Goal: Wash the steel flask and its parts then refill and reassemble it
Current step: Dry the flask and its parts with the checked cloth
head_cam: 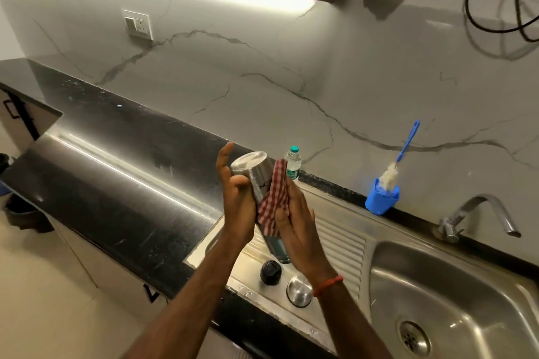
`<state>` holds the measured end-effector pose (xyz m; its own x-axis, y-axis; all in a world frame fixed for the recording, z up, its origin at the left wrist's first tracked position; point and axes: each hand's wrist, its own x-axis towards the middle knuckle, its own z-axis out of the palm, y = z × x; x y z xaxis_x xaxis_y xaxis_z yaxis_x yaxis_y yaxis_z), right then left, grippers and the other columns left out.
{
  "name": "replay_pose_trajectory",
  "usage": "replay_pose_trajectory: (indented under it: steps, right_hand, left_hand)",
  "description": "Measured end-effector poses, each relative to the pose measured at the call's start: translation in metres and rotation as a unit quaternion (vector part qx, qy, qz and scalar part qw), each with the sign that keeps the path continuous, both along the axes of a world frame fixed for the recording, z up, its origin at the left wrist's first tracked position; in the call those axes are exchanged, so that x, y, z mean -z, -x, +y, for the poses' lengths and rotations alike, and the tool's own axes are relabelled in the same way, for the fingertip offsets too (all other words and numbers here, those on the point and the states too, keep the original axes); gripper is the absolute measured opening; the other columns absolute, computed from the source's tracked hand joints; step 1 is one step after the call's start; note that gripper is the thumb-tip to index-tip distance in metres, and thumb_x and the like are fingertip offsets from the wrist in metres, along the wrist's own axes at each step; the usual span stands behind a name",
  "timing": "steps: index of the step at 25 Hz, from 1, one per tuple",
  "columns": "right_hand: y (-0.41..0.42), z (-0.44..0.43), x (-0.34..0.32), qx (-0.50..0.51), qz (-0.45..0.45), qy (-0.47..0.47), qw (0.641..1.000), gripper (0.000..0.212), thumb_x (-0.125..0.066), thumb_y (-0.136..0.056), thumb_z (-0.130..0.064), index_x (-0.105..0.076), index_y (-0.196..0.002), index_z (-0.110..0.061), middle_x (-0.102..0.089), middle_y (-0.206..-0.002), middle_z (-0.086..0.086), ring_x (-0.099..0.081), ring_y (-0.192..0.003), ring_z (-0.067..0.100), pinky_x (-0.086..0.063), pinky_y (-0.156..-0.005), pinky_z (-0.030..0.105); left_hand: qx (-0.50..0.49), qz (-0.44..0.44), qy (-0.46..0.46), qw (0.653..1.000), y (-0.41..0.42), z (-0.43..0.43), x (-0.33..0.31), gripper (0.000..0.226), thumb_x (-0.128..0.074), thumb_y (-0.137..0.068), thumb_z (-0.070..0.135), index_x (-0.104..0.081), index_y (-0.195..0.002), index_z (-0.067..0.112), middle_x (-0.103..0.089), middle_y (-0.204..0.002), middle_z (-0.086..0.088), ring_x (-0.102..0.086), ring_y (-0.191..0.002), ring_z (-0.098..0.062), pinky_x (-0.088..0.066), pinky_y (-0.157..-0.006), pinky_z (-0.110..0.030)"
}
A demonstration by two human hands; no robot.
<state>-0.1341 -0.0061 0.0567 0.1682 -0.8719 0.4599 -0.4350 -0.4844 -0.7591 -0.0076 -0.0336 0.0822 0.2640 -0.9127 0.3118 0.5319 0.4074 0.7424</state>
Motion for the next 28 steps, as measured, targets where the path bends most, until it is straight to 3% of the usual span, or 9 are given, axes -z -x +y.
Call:
replay_pose_trajectory:
  steps: [2,4,8,10,14,18,22,26,28]
  right_hand:
    - [0.008,0.004,0.006,0.013,0.026,-0.021,0.999,0.058,-0.031,-0.094,-0.071,-0.010,-0.147,-0.061,-0.032,-0.155,-0.016,-0.039,-0.137,0.006,-0.040,-0.111,0.053]
    - [0.016,0.000,0.004,0.017,0.020,-0.037,0.999,0.063,-0.031,-0.090,-0.078,-0.010,-0.146,-0.061,-0.036,-0.153,-0.011,-0.044,-0.134,0.008,-0.047,-0.106,0.049]
    - [0.014,-0.017,-0.052,0.087,0.046,0.026,0.995,0.073,-0.027,-0.092,-0.070,-0.019,-0.156,-0.035,-0.042,-0.153,-0.002,-0.049,-0.131,0.012,-0.047,-0.107,0.042]
    - [0.018,-0.018,-0.067,0.120,0.138,0.103,0.978,0.070,-0.028,-0.097,-0.063,-0.022,-0.156,-0.026,-0.039,-0.156,0.000,-0.047,-0.135,0.018,-0.042,-0.110,0.044]
    - [0.044,-0.005,-0.042,0.103,0.317,0.178,0.926,0.073,-0.030,-0.100,-0.059,0.001,-0.159,-0.028,-0.018,-0.165,0.002,-0.032,-0.145,0.022,-0.033,-0.111,0.045]
    - [0.091,0.011,0.005,0.098,0.359,0.126,0.919,0.078,-0.041,-0.098,-0.059,-0.002,-0.159,-0.030,-0.022,-0.163,0.003,-0.031,-0.144,0.024,-0.040,-0.110,0.049]
    - [0.117,0.011,0.006,0.150,0.387,0.143,0.898,0.077,-0.053,-0.091,-0.058,-0.027,-0.155,-0.024,-0.035,-0.157,0.004,-0.040,-0.138,0.024,-0.038,-0.106,0.053]
    - [0.099,0.005,-0.007,0.217,0.429,0.116,0.869,0.070,-0.041,-0.100,-0.044,-0.014,-0.158,-0.017,-0.026,-0.159,0.017,-0.032,-0.142,0.037,-0.031,-0.110,0.060]
    - [0.108,-0.005,-0.026,0.196,0.408,0.120,0.884,0.072,-0.035,-0.101,-0.055,-0.013,-0.159,-0.018,-0.033,-0.156,0.015,-0.040,-0.137,0.032,-0.037,-0.108,0.052]
  left_hand:
    - [-0.010,-0.051,-0.025,0.998,0.002,-0.004,0.001,0.061,-0.057,-0.085,0.075,-0.045,-0.135,0.042,-0.061,-0.126,0.000,-0.067,-0.109,-0.022,-0.060,-0.088,-0.045]
    - [0.001,-0.107,-0.048,0.993,0.012,-0.003,0.001,0.079,-0.054,-0.075,0.086,-0.045,-0.132,0.033,-0.059,-0.126,-0.005,-0.067,-0.108,-0.021,-0.059,-0.086,-0.044]
    - [0.057,-0.145,-0.039,0.987,0.042,0.004,0.000,0.080,-0.043,-0.085,0.080,-0.037,-0.136,0.019,-0.063,-0.125,-0.008,-0.068,-0.114,-0.025,-0.059,-0.087,-0.038]
    - [0.102,-0.074,-0.069,0.990,0.052,0.004,-0.002,0.076,-0.037,-0.089,0.074,-0.040,-0.139,0.017,-0.064,-0.127,-0.011,-0.066,-0.118,-0.026,-0.059,-0.089,-0.038]
    - [0.104,0.061,-0.156,0.980,0.052,0.001,-0.004,0.088,-0.040,-0.083,0.073,-0.050,-0.138,0.006,-0.066,-0.117,-0.019,-0.068,-0.112,-0.031,-0.061,-0.089,-0.040]
    - [0.012,0.194,-0.253,0.948,0.042,-0.024,0.002,0.089,-0.051,-0.081,0.078,-0.033,-0.153,0.029,-0.067,-0.129,-0.017,-0.074,-0.103,-0.032,-0.060,-0.087,-0.056]
    - [0.006,0.211,-0.280,0.937,0.070,-0.024,0.002,0.075,-0.057,-0.084,0.071,-0.031,-0.146,0.037,-0.066,-0.125,-0.014,-0.072,-0.104,-0.033,-0.057,-0.089,-0.062]
    - [0.025,0.145,-0.217,0.965,0.100,-0.039,-0.012,0.066,-0.086,-0.069,0.045,-0.044,-0.120,0.037,-0.059,-0.132,-0.019,-0.070,-0.110,-0.036,-0.059,-0.088,-0.060]
    - [0.059,0.147,-0.209,0.965,0.112,-0.052,-0.014,0.081,-0.094,-0.064,0.042,-0.048,-0.129,0.030,-0.061,-0.131,-0.021,-0.070,-0.111,-0.035,-0.059,-0.089,-0.058]
